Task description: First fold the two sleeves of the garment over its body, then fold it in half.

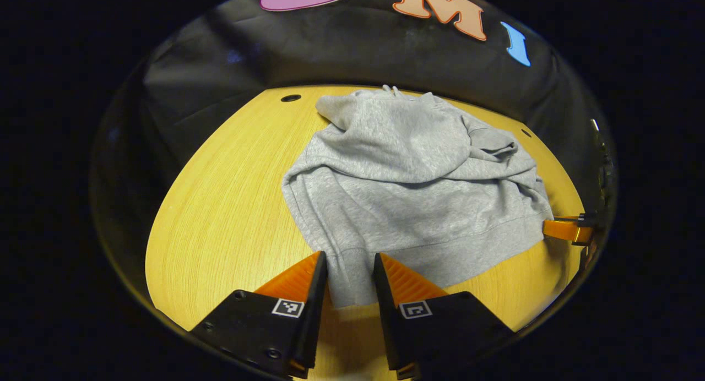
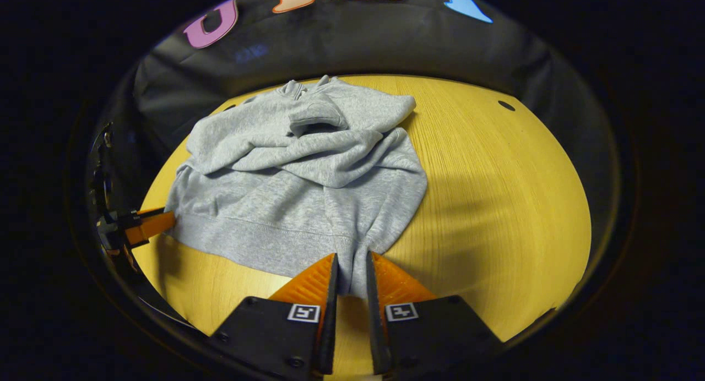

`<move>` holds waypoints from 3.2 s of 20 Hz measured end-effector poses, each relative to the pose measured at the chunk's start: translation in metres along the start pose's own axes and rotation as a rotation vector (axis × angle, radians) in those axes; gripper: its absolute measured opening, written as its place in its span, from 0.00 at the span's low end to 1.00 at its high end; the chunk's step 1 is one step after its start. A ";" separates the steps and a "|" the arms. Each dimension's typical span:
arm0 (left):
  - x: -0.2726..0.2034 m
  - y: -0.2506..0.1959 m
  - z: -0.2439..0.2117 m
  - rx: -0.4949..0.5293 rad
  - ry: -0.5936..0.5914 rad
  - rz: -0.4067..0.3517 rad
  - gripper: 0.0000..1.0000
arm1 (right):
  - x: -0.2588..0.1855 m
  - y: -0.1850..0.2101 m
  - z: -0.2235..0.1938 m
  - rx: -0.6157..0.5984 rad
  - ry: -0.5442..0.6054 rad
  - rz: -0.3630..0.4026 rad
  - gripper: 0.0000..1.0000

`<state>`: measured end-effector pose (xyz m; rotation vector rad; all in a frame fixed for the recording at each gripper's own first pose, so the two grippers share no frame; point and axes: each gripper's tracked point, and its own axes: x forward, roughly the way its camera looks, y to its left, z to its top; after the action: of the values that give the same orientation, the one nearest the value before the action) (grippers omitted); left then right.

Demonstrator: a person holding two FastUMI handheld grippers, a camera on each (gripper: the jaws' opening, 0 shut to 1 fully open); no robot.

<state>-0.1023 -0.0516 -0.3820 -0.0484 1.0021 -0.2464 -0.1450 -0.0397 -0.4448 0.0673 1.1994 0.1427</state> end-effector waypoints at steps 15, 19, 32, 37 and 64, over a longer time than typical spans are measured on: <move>-0.012 -0.018 0.020 -0.090 -0.014 -0.068 0.00 | -0.025 0.006 0.027 0.089 -0.047 0.136 0.02; -0.028 -0.017 0.034 -0.113 -0.013 -0.118 0.00 | -0.043 0.009 0.039 0.176 -0.065 0.165 0.03; -0.053 -0.005 0.122 -0.189 -0.089 -0.193 0.01 | -0.067 0.039 0.114 0.318 -0.107 0.284 0.03; -0.049 0.001 0.162 -0.188 -0.119 -0.218 0.00 | -0.074 0.032 0.143 0.388 -0.126 0.308 0.03; 0.096 0.018 0.212 -0.372 0.049 -0.192 0.43 | 0.072 0.016 0.207 0.831 -0.028 0.239 0.14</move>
<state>0.1280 -0.0713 -0.3494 -0.4810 1.0831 -0.2340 0.0726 -0.0085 -0.4345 0.9368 1.1519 -0.1562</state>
